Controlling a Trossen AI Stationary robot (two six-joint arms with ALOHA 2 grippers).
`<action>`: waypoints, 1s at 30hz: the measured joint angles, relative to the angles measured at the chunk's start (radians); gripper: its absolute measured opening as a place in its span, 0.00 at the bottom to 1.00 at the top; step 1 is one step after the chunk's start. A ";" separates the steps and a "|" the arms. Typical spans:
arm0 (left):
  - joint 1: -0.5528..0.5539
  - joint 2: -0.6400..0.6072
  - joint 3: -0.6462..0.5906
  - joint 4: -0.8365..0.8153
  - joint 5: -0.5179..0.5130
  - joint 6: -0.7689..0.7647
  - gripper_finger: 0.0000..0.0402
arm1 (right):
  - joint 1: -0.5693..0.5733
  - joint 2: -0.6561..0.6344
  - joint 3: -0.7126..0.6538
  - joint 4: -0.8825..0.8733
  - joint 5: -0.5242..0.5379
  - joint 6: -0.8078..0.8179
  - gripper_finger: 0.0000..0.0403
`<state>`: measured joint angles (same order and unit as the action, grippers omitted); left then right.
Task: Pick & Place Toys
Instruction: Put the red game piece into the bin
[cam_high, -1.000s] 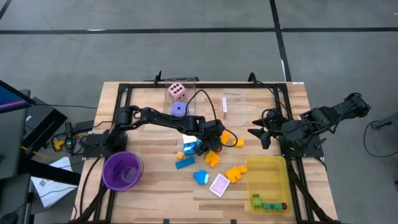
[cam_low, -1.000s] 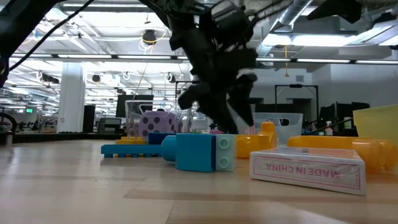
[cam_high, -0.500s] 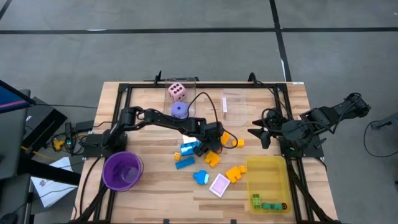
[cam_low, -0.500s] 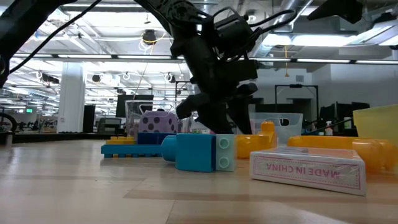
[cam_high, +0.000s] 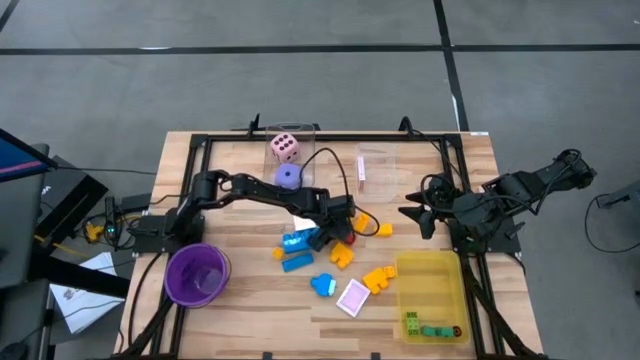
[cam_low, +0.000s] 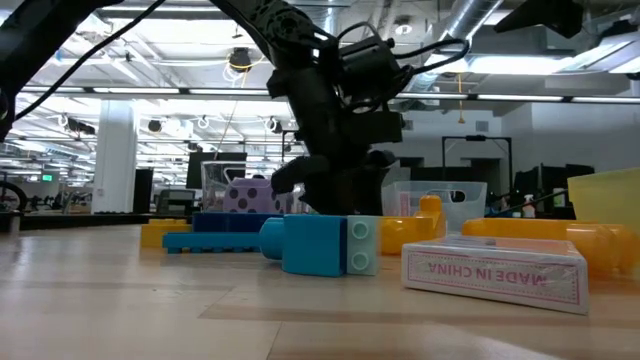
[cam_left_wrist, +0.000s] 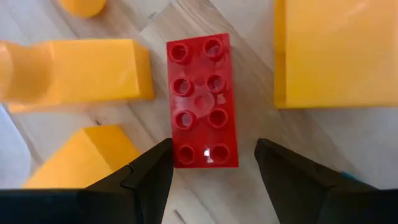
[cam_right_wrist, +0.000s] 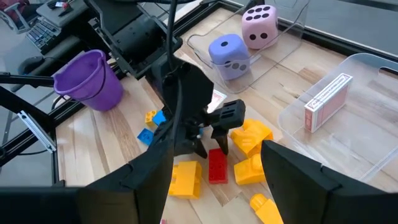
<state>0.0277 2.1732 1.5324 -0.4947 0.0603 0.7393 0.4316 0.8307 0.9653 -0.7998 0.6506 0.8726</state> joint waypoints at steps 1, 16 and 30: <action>-0.004 -0.005 -0.001 -0.004 0.001 -0.033 0.56 | 0.000 0.000 0.000 0.000 0.000 0.000 0.58; -0.027 -0.007 -0.003 0.094 0.009 -0.244 0.56 | 0.000 0.000 0.000 -0.003 0.000 0.003 0.58; -0.027 -0.008 -0.010 0.080 0.019 -0.328 0.54 | 0.000 0.000 0.000 -0.006 -0.008 0.018 0.58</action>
<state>0.0006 2.1648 1.5219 -0.4143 0.0792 0.4113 0.4316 0.8307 0.9653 -0.8055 0.6430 0.8903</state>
